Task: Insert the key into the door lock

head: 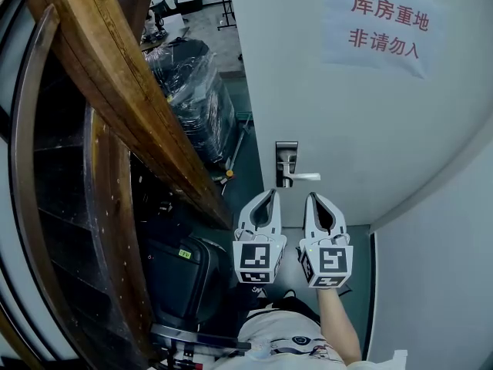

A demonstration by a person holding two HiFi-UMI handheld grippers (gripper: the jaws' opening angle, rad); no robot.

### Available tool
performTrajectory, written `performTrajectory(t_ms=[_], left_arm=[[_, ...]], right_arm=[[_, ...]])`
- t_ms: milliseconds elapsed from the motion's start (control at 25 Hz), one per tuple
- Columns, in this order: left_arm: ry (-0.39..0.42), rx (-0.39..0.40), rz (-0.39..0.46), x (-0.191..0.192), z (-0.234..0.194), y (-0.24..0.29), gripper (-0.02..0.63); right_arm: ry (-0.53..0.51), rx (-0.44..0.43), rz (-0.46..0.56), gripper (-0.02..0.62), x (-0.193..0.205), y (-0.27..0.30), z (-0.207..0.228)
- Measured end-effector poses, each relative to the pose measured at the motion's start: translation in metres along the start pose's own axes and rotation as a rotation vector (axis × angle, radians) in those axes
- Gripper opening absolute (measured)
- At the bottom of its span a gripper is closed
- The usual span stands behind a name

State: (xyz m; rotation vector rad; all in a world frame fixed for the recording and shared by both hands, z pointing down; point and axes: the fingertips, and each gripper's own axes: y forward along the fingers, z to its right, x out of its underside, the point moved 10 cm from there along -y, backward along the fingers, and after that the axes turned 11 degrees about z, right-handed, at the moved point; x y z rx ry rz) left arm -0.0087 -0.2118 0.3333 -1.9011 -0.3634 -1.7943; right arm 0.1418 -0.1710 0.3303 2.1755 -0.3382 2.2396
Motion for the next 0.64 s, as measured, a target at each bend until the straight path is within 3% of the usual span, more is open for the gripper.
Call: performTrajectory(t_ms=[640], left_arm=[[-0.002,-0.016,-0.009,0.0036,0.0021,-0.0013,0.005]], right_arm=[[-0.010,-0.026,-0.008,0.005,0.0006,0.0004,0.0012]])
